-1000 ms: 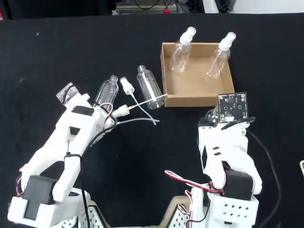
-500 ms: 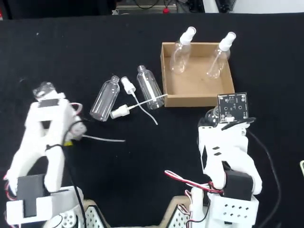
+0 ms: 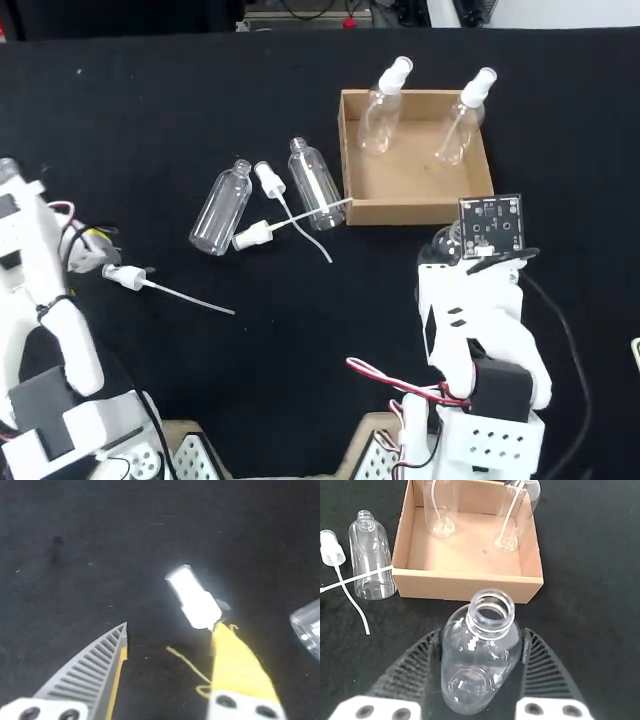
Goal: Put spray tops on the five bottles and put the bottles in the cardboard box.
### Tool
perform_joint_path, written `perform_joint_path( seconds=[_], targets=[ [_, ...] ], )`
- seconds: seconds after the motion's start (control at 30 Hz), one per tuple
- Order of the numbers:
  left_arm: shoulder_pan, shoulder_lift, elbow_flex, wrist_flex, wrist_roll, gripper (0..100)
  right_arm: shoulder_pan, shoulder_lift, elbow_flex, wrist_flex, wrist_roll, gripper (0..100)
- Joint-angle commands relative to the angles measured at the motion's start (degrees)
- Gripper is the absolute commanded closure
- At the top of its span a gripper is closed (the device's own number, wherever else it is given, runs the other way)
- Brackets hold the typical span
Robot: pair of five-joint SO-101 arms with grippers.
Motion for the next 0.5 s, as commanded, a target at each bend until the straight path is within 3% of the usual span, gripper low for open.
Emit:
perform_joint_path(
  seconds=[0.0, 0.17, 0.37, 0.47],
  targets=[
    [0.48, -0.18, -0.66, -1.05, 13.19, 71, -0.79, -0.4, -0.84, -2.02, 0.53, 89.3],
    [8.04, -0.18, 5.85, -7.82, 27.6, 71, -0.79, -0.4, -0.4, -3.16, 0.44, 89.3],
    [10.86, -0.18, 11.56, -17.41, 34.9, 71, -0.79, -0.4, -0.31, -2.99, 0.44, 89.3],
    [10.86, -0.18, 13.41, -18.2, 35.43, 71, -0.79, -0.4, -0.31, -2.99, 0.44, 89.3]
  ],
)
